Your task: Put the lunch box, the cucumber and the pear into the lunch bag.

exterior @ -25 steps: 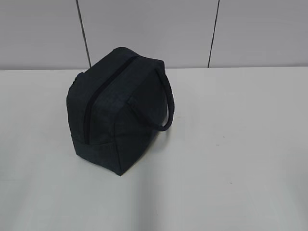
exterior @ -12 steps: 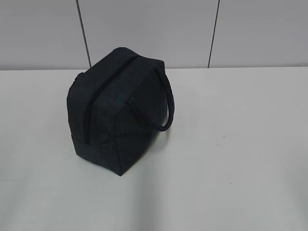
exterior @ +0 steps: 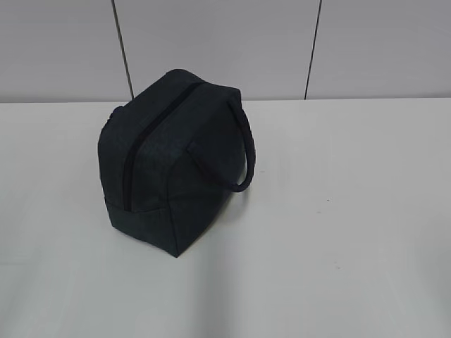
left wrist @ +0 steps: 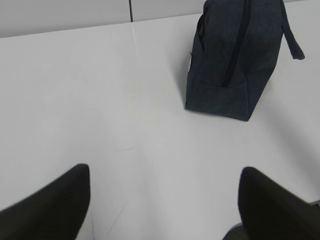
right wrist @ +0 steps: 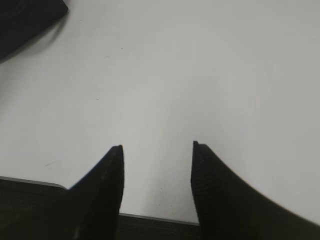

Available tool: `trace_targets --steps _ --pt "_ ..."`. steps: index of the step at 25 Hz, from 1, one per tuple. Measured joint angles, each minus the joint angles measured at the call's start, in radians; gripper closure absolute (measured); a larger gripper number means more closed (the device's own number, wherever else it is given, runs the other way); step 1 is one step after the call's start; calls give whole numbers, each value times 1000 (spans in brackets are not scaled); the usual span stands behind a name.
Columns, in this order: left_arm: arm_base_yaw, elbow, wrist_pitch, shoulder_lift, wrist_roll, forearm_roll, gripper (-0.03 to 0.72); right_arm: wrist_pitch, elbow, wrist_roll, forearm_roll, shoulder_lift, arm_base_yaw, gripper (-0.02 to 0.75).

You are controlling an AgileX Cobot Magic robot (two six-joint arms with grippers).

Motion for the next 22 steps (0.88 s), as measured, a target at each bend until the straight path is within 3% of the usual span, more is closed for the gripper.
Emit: trace_targets --steps 12,19,22 --pt "5 0 1 0 -3 0 186 -1 0 0 0 0 0 384" --pt "190 0 1 0 -3 0 197 -2 0 0 0 0 16 384" --pt "225 0 2 0 -3 1 212 -2 0 0 0 0 39 384"
